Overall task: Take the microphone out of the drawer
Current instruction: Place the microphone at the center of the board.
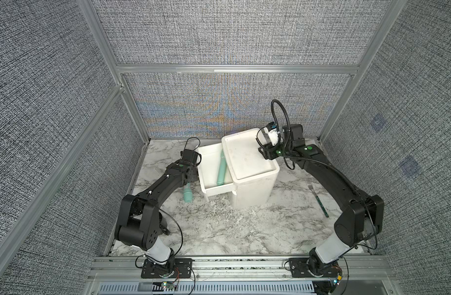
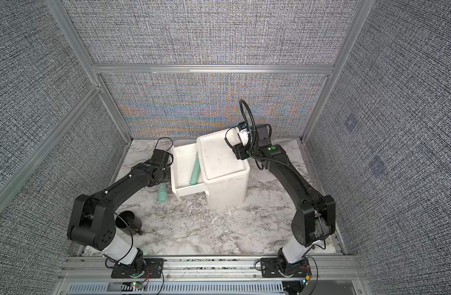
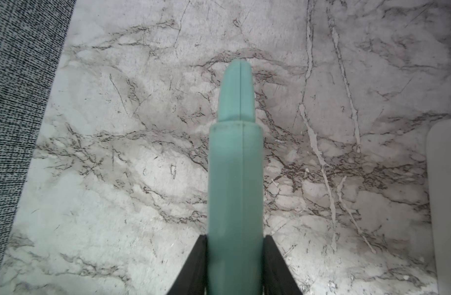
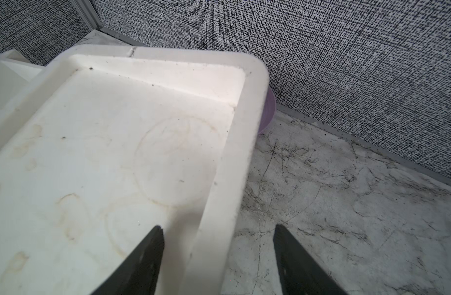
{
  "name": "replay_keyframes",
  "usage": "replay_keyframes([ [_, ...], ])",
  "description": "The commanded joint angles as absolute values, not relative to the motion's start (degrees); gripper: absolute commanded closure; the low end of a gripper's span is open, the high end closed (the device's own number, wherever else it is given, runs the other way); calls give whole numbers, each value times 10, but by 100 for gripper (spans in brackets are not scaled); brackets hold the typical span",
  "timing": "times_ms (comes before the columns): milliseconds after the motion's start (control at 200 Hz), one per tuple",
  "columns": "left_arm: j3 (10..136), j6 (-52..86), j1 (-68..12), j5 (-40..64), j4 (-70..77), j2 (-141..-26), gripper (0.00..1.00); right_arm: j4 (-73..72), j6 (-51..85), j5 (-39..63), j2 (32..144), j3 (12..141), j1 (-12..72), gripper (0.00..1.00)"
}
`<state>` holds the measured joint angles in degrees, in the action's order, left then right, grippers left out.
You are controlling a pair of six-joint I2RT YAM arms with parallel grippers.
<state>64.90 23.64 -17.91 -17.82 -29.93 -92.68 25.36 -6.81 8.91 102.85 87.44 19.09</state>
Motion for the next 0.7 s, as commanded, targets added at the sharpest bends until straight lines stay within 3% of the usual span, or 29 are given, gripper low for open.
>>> replay_keyframes([
  [0, 649, 243, -178, -177, -272, -938, 100, 299, -84, 85, 1032, 871, 191, 30],
  [696, 647, 302, -127, -179, -274, -1020, 100, 297, -89, 87, 1032, 869, 191, 30],
])
